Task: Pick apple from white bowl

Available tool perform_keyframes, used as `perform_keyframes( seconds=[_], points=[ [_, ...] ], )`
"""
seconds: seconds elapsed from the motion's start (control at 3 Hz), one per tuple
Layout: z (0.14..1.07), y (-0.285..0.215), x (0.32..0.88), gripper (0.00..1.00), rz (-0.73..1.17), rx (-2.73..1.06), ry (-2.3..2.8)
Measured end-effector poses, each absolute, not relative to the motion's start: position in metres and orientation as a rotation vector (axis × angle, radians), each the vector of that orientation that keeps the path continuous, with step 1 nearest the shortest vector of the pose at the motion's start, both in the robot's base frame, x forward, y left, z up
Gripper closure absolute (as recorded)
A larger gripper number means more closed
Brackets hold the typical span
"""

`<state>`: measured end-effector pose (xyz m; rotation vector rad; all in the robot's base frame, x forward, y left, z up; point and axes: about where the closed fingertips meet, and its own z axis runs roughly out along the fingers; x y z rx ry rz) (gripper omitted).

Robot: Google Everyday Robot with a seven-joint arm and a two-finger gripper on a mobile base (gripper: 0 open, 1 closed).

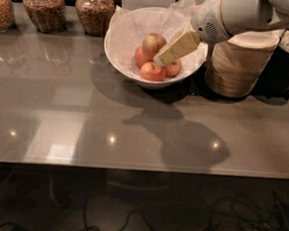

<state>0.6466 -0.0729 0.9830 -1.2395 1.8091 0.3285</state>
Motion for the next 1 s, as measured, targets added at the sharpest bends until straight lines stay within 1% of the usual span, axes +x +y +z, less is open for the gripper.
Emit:
perform_keyframes(
  seconds=[0.67,1.0],
  points=[
    [0.960,-0.023,0.690,0.00,0.329,-1.276,1.847],
    [0.946,-0.009,0.705,0.00,0.344,-1.285,1.878]
  ],
)
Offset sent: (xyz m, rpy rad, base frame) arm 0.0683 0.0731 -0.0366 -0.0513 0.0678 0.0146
